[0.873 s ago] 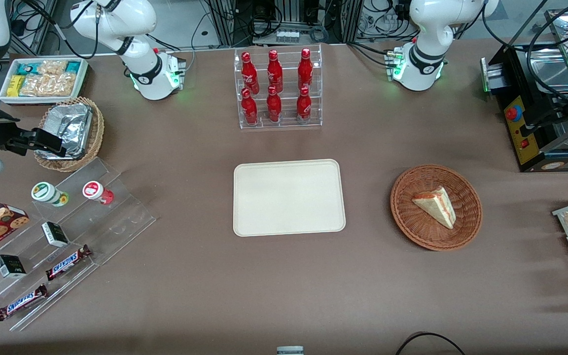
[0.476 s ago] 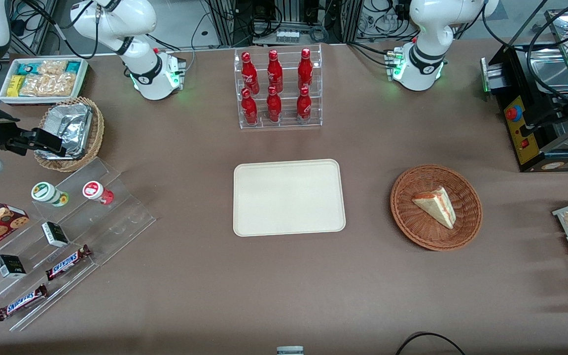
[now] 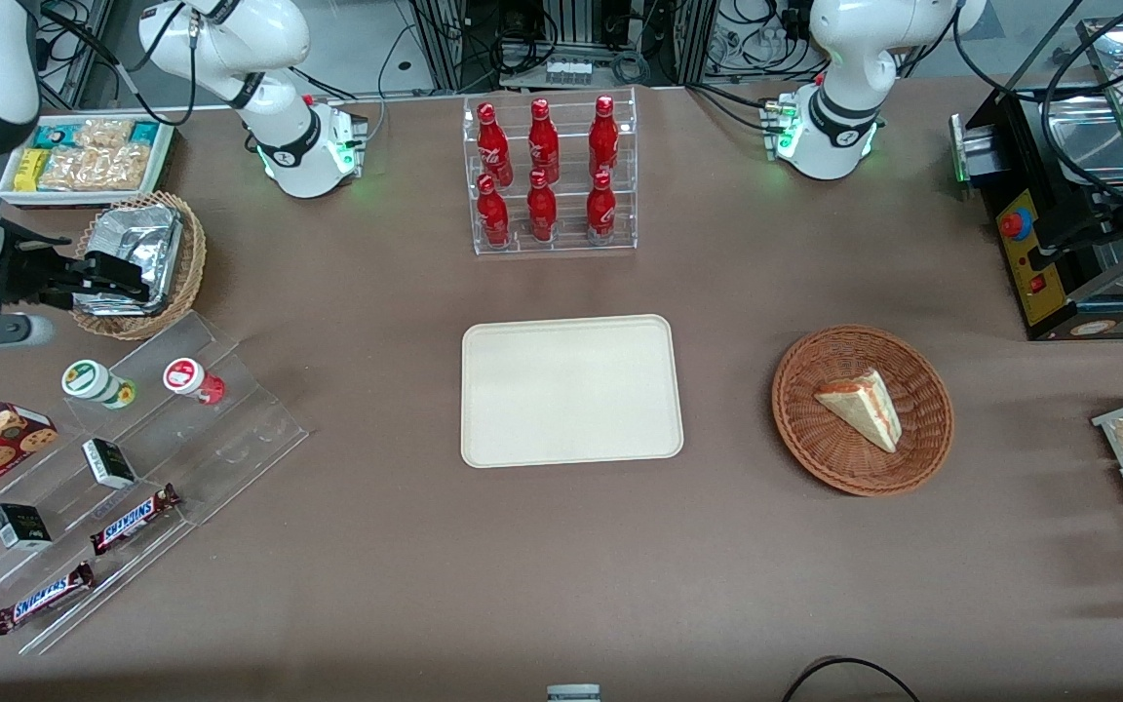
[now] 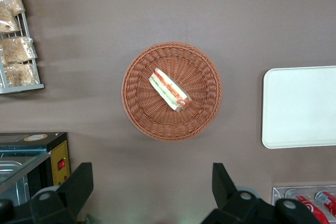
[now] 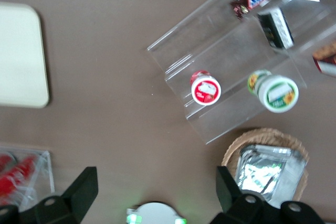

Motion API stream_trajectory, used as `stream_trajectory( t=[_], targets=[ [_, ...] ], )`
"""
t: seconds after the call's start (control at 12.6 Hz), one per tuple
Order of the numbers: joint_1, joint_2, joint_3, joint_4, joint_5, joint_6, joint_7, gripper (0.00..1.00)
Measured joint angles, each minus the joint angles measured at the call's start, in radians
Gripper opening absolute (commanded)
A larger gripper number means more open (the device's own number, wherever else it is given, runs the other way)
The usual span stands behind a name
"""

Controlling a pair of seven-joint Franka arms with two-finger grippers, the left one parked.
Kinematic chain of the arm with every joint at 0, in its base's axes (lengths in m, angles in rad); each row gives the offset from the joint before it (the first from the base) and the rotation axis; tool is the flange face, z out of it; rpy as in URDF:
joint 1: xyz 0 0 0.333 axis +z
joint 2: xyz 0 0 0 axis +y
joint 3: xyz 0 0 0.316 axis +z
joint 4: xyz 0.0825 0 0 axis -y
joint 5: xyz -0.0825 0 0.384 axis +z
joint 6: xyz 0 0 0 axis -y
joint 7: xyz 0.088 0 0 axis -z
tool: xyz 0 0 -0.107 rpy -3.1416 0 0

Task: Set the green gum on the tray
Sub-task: 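Move the right gripper over the acrylic stand toward the green gum jar, then lower the right gripper around the green-labelled gum jar and close it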

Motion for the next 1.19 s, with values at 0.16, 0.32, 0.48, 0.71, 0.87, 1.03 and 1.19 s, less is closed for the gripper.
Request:
stream_trajectory(
  t=[0.16,0.32,0.48,0.71,0.87,1.03,1.19],
  targets=[
    [-0.021,0.005,-0.005,-0.057,-0.014,0.082,-0.13,1.0],
    [-0.056,0.01,-0.006,-0.112,-0.022,0.176,-0.289,1.0],
    [-0.098,0.017,-0.007,-0.143,-0.022,0.244,-0.44,1.0],
    [-0.141,0.041,-0.008,-0.154,-0.023,0.313,-0.58,1.0],
    [-0.172,0.051,-0.008,-0.172,-0.023,0.366,-0.65,1.0],
    [-0.206,0.058,-0.009,-0.2,-0.023,0.419,-0.702,1.0],
    [-0.227,0.062,-0.009,-0.233,-0.023,0.468,-0.72,1.0]
  ],
)
